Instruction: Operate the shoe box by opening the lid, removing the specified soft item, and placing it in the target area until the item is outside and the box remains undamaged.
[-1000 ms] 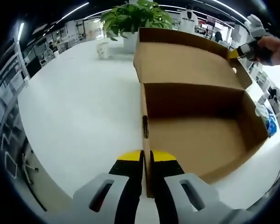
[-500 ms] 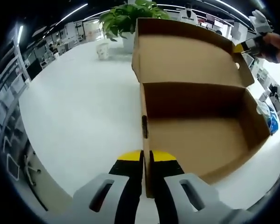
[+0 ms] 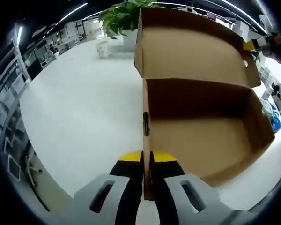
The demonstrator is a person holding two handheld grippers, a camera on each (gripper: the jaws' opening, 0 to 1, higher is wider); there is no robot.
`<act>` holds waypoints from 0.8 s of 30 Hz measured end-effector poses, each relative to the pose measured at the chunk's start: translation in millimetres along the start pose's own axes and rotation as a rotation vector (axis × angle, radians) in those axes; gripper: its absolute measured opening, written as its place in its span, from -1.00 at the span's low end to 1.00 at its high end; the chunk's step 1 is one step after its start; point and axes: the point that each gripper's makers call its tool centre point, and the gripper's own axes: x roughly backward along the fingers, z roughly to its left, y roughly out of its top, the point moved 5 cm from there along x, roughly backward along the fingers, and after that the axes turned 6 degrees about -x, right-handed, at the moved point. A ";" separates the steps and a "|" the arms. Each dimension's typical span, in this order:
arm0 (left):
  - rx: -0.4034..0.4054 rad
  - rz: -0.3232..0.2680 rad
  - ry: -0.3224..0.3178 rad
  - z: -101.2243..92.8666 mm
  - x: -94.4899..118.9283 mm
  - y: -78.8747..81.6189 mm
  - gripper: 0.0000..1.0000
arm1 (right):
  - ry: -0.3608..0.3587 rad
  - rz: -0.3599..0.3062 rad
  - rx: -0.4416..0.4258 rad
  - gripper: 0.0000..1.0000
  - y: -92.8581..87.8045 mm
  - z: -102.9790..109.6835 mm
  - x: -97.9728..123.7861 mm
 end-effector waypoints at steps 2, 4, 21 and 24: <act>0.000 0.000 0.000 -0.1 0.2 -0.2 -0.93 | 0.002 -0.009 -0.001 -1.00 -0.7 2.1 4.9; -0.003 0.000 0.000 -0.1 0.4 -0.2 -0.93 | 0.001 -0.019 0.003 -1.00 -1.5 3.8 9.2; -0.019 0.003 0.001 -0.3 1.4 -1.3 -0.93 | -0.013 -0.095 -0.002 -1.00 -13.4 6.1 32.0; -0.015 0.004 0.001 -0.5 1.8 -1.8 -0.93 | -0.014 -0.105 -0.003 -1.00 -16.3 9.9 38.8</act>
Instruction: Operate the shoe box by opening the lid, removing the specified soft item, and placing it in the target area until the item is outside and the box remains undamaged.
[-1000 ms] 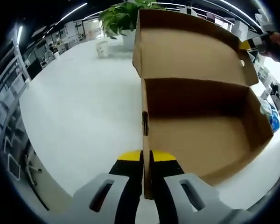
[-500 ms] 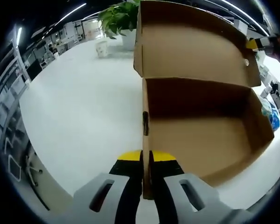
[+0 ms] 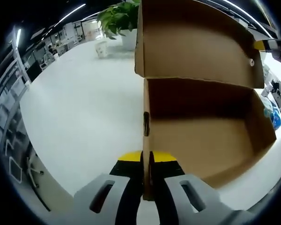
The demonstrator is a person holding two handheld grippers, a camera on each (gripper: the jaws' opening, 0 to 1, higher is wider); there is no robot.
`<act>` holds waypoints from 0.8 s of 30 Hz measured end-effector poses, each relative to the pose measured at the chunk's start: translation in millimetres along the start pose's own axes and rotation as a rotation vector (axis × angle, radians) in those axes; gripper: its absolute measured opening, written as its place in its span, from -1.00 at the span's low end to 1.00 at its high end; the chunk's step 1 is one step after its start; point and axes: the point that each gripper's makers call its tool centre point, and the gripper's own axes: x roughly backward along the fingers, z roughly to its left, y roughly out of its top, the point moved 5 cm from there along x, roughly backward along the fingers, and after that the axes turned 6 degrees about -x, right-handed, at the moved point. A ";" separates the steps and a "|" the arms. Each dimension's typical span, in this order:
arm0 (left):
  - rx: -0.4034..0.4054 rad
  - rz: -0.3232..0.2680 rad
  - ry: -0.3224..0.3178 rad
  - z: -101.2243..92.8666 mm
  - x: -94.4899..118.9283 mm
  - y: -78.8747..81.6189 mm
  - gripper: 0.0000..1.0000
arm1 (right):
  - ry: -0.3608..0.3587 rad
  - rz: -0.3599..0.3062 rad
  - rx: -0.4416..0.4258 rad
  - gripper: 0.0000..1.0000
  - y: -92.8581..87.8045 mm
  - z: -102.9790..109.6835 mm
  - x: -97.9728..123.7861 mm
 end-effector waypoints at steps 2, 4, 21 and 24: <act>-0.001 0.000 0.000 -0.1 0.3 -0.2 -0.93 | -0.001 -0.009 -0.003 -1.00 -2.2 2.1 4.6; 0.003 -0.001 -0.001 -0.3 0.9 -0.7 -0.93 | -0.002 -0.019 -0.006 -1.00 -4.1 4.4 8.5; -0.001 -0.002 -0.007 -0.1 1.9 -1.3 -0.93 | -0.006 -0.071 -0.021 -1.00 -16.2 15.4 32.4; -0.003 -0.003 -0.008 -0.3 2.2 -1.6 -0.93 | -0.006 -0.077 -0.023 -1.00 -19.4 17.4 37.2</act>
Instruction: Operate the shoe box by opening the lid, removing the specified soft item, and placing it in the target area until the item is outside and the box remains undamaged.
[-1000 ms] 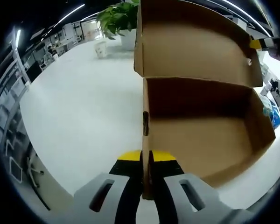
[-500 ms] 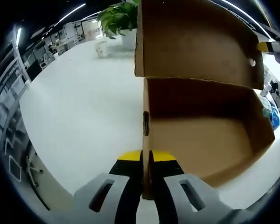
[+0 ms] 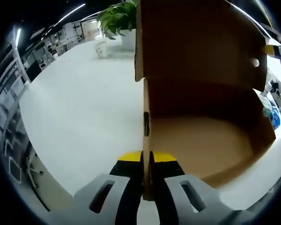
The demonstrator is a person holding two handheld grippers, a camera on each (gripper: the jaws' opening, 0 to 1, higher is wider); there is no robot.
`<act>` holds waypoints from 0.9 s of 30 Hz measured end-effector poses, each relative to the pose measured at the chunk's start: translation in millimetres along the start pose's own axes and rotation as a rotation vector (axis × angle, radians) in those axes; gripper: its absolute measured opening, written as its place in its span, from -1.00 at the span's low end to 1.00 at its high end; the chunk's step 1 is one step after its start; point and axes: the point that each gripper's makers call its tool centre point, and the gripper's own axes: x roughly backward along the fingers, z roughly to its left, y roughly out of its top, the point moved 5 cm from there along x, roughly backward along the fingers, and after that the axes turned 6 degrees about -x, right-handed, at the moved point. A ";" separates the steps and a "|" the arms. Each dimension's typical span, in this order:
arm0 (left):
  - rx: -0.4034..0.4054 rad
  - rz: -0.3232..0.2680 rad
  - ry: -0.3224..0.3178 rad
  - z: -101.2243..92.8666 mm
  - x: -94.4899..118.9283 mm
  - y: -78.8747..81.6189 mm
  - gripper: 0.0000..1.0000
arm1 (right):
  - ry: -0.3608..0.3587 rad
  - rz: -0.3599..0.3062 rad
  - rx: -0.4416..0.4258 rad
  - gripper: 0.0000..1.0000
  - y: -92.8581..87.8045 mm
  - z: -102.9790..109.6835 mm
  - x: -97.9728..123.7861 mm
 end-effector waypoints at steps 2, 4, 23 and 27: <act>0.000 0.000 -0.001 0.0 0.2 -0.1 -0.93 | 0.000 -0.002 0.001 -1.00 -1.5 0.9 2.5; 0.000 0.001 -0.003 0.0 0.1 0.0 -0.93 | 0.002 -0.002 0.008 -1.00 -3.1 2.0 5.3; -0.002 -0.005 -0.019 0.6 0.0 -0.2 -0.93 | 0.009 -0.015 0.008 -1.00 -22.3 10.7 26.4; -0.001 -0.010 -0.025 1.1 -0.1 -0.4 -0.93 | 0.008 -0.017 0.006 -1.00 -26.9 13.1 30.1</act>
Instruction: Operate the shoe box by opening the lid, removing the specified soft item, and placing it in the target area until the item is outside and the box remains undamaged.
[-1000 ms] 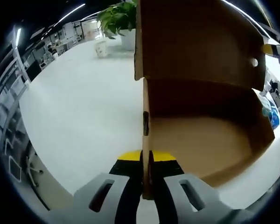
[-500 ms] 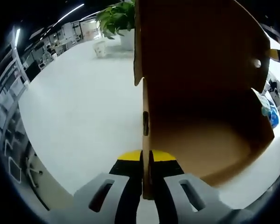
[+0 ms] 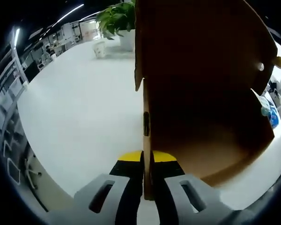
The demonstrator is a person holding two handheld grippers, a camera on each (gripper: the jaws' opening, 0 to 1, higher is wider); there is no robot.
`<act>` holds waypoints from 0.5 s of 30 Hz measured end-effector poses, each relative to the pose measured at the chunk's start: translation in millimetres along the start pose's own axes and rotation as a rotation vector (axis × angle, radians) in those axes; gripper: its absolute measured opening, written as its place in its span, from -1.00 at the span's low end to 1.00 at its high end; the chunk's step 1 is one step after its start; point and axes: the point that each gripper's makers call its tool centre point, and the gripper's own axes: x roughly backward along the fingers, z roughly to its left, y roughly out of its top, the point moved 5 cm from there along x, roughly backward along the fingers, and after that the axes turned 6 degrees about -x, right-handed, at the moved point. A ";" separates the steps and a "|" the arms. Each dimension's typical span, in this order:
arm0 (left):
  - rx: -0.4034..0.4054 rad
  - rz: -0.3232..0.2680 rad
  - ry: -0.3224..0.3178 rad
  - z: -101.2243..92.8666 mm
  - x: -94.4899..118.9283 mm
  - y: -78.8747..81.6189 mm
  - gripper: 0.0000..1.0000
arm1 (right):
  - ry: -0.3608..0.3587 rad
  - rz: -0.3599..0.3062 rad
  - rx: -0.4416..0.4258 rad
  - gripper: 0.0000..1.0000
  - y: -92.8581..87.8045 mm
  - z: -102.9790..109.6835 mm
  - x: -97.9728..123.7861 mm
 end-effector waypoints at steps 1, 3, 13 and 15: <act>0.004 -0.002 -0.005 0.3 0.3 -0.4 -0.93 | -0.001 -0.001 0.000 -1.00 -1.1 0.4 1.0; 0.010 -0.008 -0.014 1.3 0.4 -0.9 -0.92 | -0.002 -0.001 -0.001 -1.00 -3.1 1.7 2.9; 0.044 -0.040 -0.061 2.9 0.7 -2.3 -0.91 | -0.013 -0.006 0.003 -1.00 -12.5 4.9 11.2; 0.049 -0.046 -0.073 3.8 0.7 -2.4 -0.90 | -0.016 -0.009 0.003 -1.00 -14.3 5.1 13.2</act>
